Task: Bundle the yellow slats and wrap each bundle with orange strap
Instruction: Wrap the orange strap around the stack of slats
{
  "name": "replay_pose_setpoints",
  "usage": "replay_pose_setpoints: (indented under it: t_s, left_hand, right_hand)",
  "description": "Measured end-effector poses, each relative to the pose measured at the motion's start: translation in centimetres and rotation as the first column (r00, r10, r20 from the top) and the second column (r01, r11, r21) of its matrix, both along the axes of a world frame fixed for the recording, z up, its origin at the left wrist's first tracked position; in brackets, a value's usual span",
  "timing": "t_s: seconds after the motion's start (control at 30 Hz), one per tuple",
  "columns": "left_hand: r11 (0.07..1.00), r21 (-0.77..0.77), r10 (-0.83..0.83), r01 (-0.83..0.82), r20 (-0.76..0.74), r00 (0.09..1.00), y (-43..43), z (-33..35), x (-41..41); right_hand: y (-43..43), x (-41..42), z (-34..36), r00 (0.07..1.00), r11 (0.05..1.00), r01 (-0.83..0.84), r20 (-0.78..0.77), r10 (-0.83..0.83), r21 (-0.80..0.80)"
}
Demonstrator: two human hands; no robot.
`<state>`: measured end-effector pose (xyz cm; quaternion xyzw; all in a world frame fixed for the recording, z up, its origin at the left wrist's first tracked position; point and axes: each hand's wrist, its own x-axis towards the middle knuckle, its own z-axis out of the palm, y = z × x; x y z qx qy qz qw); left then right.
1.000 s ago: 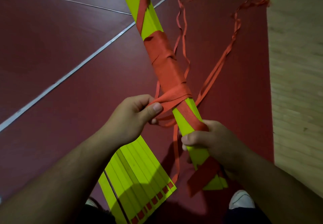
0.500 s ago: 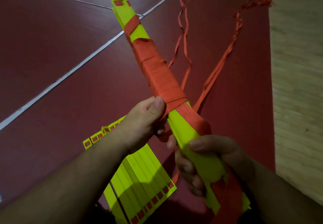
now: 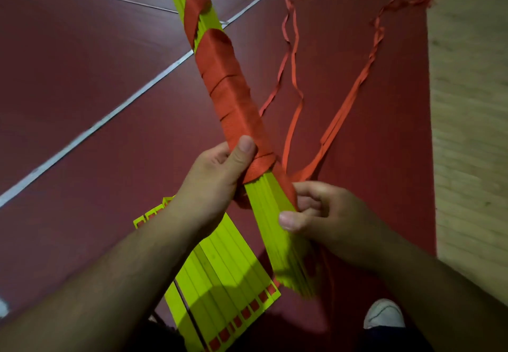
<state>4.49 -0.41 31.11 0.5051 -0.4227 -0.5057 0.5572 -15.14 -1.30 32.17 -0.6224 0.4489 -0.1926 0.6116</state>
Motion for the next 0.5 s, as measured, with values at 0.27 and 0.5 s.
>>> replay_pose_setpoints:
  t_s: [0.27,0.5]
  left_hand:
    - [0.995,-0.102,0.027,-0.014,0.129,0.991,0.5,0.2,-2.6]
    - [0.934,-0.187,-0.294,0.303,0.077,0.953,-0.2,1.3,0.2]
  right_hand:
    - [1.8,2.3,-1.9,0.857,0.905,0.107,-0.423,-0.294,-0.412]
    - [1.0,1.2,-0.6,0.98,0.953,0.143,-0.097,-0.174,-0.267]
